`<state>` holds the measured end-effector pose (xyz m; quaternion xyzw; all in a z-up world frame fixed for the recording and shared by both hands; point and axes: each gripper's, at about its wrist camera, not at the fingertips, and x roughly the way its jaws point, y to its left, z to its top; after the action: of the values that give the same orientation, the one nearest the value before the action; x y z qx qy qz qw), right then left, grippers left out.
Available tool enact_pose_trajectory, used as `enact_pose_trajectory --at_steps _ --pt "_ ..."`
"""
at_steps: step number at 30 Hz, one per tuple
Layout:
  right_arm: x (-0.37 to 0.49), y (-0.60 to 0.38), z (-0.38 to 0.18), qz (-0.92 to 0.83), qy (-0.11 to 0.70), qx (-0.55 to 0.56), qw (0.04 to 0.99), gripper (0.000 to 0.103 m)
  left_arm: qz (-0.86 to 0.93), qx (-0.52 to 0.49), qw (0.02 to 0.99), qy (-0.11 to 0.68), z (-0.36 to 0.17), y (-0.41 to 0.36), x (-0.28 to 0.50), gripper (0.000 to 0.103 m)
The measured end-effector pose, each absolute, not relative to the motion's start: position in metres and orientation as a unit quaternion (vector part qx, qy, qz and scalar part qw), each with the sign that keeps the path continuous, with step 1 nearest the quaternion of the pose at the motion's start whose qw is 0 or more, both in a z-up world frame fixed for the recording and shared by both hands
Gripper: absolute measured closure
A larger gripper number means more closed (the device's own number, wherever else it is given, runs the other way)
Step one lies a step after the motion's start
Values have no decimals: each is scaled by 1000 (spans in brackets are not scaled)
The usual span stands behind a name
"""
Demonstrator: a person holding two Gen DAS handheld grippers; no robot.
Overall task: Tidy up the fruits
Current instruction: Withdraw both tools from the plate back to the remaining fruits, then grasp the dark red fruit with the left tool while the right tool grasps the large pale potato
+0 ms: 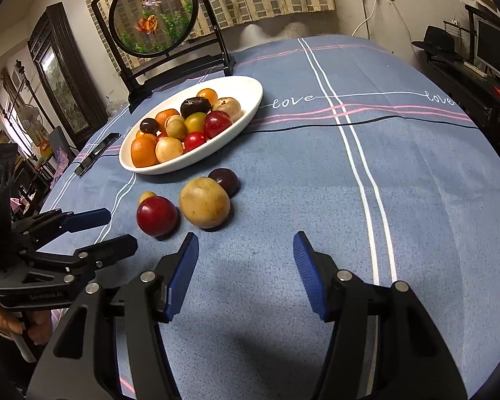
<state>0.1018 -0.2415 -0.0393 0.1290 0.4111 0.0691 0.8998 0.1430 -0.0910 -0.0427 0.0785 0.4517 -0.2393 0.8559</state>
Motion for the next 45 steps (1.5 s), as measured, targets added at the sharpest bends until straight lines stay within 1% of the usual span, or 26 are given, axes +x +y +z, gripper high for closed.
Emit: enact_pose_trajectory --at_steps 16,27,29,30,31,33,34,36,45 --pt "100 -241 -49 85 413 134 897 43 -237 80 842 478 -70 -109 156 31" --pt "101 -241 -51 99 415 137 894 43 -226 85 844 478 -73 -130 178 31" --pt "101 -241 -51 100 416 136 894 43 -221 89 846 476 -73 -132 180 34" --pt "101 -240 -51 100 417 135 893 43 -220 90 848 474 -73 -132 180 39" --pt "101 -240 -51 99 417 134 893 43 -218 93 849 471 -72 -132 180 47" --pt "101 -240 -52 99 419 133 893 43 -217 93 852 468 -71 -130 181 56" --pt "102 -239 -52 98 419 132 893 43 -222 84 850 470 -70 -127 182 59" --pt "101 -238 -52 96 421 130 893 43 -228 73 847 474 -69 -123 183 61" --pt "103 -234 -53 81 428 113 893 43 -236 69 847 471 -64 -113 171 61"
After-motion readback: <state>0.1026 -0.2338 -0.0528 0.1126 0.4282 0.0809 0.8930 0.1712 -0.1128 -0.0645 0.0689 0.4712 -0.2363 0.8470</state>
